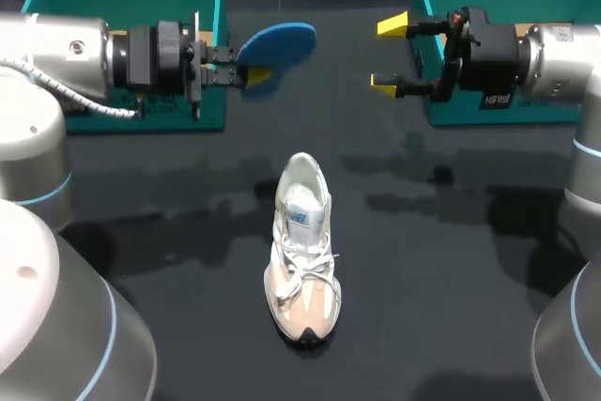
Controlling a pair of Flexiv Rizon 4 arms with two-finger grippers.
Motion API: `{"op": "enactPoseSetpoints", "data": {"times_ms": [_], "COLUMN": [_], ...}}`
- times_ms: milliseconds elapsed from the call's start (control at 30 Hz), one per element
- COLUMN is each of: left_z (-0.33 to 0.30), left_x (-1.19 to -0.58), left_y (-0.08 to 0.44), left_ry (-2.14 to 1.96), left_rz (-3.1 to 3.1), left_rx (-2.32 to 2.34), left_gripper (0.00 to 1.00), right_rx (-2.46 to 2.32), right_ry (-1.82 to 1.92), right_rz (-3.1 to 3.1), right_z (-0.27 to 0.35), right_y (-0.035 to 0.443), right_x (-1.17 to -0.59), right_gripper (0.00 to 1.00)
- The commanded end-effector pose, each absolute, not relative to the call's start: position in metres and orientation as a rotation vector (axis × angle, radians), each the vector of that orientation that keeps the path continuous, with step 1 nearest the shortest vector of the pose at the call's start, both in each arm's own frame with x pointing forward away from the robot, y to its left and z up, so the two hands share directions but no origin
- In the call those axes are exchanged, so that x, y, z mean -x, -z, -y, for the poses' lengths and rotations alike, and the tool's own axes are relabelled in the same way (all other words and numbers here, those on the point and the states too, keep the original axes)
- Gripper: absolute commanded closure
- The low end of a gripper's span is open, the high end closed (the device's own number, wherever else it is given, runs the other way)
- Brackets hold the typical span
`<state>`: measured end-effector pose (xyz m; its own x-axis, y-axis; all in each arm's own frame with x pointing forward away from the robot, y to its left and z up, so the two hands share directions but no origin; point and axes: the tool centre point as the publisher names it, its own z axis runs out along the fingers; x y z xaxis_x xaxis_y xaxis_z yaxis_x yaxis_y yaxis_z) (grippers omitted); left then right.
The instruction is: Take the shoe out of the shoebox, open the shoe tongue, remove and reinsert the insole, then place the shoe into the shoebox
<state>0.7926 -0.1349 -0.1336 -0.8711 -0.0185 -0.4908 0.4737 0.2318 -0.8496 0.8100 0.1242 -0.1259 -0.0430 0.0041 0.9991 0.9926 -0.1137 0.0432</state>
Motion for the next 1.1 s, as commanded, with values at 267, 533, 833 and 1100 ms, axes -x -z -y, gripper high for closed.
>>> {"op": "enactPoseSetpoints", "data": {"times_ms": [267,533,833,1100], "left_z": [0.127,0.127,0.141,0.145], "left_x": [-0.797,-0.797,-0.796,-0.809], "left_y": [0.12,0.12,0.113,0.112], "left_ry": [1.962,1.962,2.116,2.306], "left_rz": [-2.256,-2.256,-2.378,-2.559], "left_rx": [-0.181,-0.181,0.224,0.663], "left_gripper": [1.0,1.0,1.0,1.0], "right_rx": [1.276,1.276,1.276,1.276], "right_ry": [1.325,1.325,1.325,1.325], "right_rz": [1.186,1.186,1.186,1.186], "right_z": [-0.125,-0.125,-0.125,-0.125], "right_y": [0.126,0.126,0.126,0.126], "right_x": [-0.809,-0.809,-0.809,-0.809], "right_gripper": [0.0,0.0,0.0,0.0]}}
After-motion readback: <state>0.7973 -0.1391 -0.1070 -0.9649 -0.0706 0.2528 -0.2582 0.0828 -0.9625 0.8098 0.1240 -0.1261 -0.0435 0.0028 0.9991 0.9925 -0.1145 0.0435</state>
